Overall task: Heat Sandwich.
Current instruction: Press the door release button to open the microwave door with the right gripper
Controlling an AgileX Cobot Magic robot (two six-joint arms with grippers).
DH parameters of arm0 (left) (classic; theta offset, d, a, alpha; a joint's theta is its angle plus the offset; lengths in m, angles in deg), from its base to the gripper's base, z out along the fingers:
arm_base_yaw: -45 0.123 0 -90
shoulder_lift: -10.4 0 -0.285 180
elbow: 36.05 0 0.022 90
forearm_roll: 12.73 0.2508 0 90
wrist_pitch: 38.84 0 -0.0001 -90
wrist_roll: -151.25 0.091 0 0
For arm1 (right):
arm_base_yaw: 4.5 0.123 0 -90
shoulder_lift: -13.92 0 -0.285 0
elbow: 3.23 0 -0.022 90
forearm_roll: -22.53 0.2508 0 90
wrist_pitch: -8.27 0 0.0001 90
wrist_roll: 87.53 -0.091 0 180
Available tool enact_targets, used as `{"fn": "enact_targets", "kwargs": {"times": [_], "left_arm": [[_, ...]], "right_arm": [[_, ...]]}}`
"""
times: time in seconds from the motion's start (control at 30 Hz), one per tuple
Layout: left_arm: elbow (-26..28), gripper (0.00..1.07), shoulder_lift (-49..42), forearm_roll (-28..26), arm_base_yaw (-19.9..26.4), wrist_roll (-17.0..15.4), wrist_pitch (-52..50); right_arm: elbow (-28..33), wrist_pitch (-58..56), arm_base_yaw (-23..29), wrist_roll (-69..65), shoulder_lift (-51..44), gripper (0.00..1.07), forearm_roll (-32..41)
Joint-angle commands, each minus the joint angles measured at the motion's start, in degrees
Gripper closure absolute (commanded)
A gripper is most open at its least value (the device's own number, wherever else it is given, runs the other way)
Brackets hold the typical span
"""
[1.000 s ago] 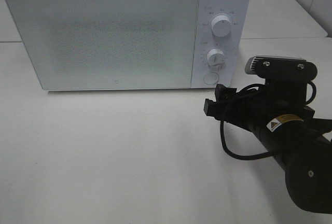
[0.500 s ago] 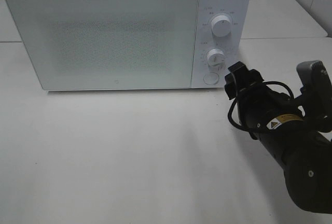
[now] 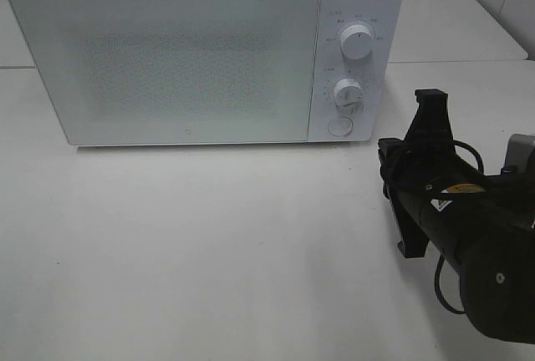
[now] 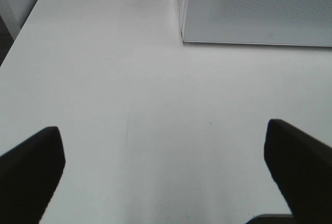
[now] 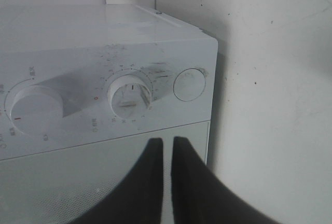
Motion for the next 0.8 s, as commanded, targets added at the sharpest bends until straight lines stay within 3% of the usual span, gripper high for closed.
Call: {"fn": "enact_targets", "kwargs": {"times": [0.03,0.57,0.8], "left_arm": [[-0.2,0.07,-0.2,-0.3,0.2,-0.1,-0.8],[-0.2,0.07,-0.2,-0.3,0.2,-0.1,-0.8],[-0.2,0.07,-0.2,-0.3,0.2,-0.1,-0.8]], "right_arm": [[-0.3,0.1,0.2,-0.6,-0.1,1.07,0.2],[-0.5,-4.1,-0.1,-0.6,-0.1,1.07,1.2],[-4.0,-9.5,-6.8,0.1,-0.1,1.07,-5.2]]}}
